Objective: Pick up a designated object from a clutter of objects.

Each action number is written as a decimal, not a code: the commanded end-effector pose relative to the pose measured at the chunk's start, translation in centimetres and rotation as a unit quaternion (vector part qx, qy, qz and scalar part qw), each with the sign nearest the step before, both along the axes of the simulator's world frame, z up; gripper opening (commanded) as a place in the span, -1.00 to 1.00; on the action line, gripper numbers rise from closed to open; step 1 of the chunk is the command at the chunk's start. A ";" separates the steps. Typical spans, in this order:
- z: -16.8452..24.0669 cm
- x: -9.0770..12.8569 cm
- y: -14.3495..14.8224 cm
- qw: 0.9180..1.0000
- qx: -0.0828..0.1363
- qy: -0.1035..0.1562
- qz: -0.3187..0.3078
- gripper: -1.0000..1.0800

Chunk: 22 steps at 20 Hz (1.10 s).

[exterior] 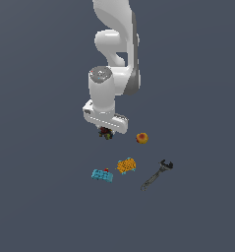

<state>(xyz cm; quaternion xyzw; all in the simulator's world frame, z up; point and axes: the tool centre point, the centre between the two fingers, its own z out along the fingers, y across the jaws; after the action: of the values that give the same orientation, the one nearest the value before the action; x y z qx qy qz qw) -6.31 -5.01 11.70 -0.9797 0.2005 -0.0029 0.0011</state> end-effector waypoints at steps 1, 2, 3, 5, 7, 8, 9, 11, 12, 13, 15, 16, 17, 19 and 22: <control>2.0 -0.6 0.4 1.000 0.000 0.000 0.000 -1.00; 2.7 -0.9 0.5 1.000 0.000 0.000 0.000 -1.00; 3.5 -1.2 0.7 1.000 -0.001 0.000 0.000 -1.00; 5.1 -1.7 1.0 1.000 -0.001 0.000 0.000 -1.00; 6.7 -2.2 1.3 1.000 -0.001 0.000 0.000 -1.00; 7.5 -2.5 1.4 1.000 -0.001 0.000 0.000 -1.00; 8.3 -2.8 1.6 1.000 -0.002 0.000 0.000 -1.00; 10.0 -3.3 1.9 1.000 -0.002 0.001 0.000 -1.00; 10.9 -3.6 2.1 1.000 -0.002 0.001 0.000 -1.00; 11.8 -3.9 2.3 1.000 -0.002 0.001 0.000 -1.00; 13.5 -4.4 2.6 1.000 -0.002 0.001 0.000 -1.00; 14.4 -4.7 2.8 1.000 -0.002 0.001 0.000 -1.00; 15.3 -5.0 3.0 1.000 -0.002 0.001 0.000 -1.00; 17.0 -5.5 3.3 1.000 -0.002 0.002 0.000 -1.00; 19.5 -6.3 3.9 1.000 -0.002 0.002 0.000 -1.00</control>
<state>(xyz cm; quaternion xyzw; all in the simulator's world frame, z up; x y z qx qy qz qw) -12.17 -1.41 29.92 -0.9796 0.2008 -0.0015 -0.0012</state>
